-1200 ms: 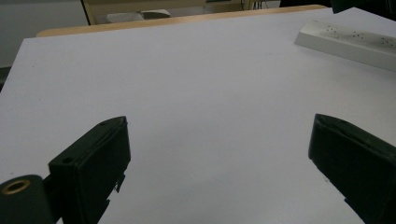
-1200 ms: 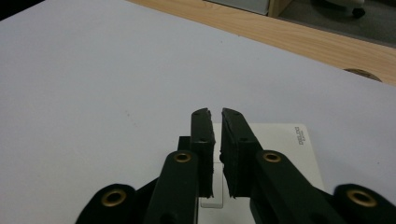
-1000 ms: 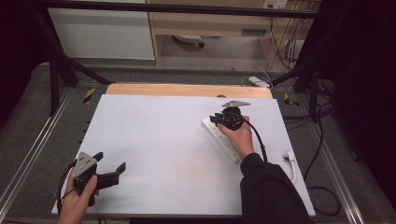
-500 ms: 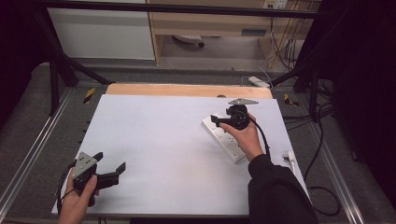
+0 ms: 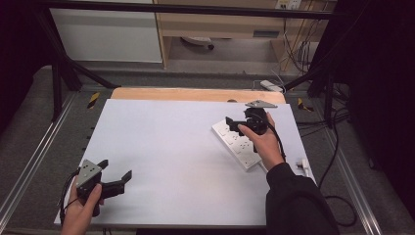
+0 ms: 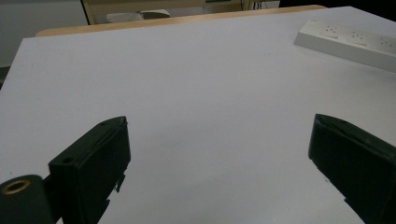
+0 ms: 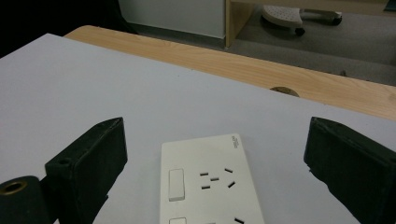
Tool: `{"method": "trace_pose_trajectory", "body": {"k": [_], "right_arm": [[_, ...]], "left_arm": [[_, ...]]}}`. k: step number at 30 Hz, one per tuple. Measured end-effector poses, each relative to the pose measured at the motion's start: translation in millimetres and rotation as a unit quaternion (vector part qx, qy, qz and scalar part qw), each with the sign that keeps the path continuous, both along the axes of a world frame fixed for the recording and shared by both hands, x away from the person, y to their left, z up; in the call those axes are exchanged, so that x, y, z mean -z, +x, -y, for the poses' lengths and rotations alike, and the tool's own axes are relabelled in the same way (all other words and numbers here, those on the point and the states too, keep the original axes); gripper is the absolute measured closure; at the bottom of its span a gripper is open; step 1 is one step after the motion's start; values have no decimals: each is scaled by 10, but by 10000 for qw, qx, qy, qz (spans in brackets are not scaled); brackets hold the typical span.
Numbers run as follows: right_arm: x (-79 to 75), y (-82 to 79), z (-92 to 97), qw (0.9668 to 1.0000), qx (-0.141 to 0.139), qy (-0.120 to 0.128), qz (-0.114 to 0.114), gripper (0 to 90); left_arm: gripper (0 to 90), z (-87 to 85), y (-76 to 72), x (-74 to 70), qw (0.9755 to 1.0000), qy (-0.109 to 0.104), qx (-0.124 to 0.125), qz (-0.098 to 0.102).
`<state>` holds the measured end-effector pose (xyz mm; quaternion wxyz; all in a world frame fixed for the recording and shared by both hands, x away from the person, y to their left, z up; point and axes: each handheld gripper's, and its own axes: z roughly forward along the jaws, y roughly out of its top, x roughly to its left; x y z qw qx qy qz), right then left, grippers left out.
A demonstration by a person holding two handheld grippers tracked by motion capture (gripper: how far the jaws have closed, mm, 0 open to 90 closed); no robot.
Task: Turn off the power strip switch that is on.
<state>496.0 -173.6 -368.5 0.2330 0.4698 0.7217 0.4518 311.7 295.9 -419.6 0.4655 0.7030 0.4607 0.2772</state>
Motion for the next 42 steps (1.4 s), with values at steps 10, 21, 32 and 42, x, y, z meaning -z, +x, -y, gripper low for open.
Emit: {"method": "trace_pose_trajectory", "body": {"k": [10,21,32,42], "right_arm": [[-147,-193,177,9984,-254,309,393,52],[-190,-680,547,9951,-233,472,838,78],[121,-1166,873,9932,-134,491,1046,80],[506,-1389,996,9990,-109,182,394,81]], "left_arm": [[54,-7,-3,-2,10000,-13,-5,10],[54,-12,-11,-7,9999,-93,-36,48],[54,-13,-21,-7,9999,-103,-71,74],[54,-10,-28,-16,9999,-103,-59,98]]}}
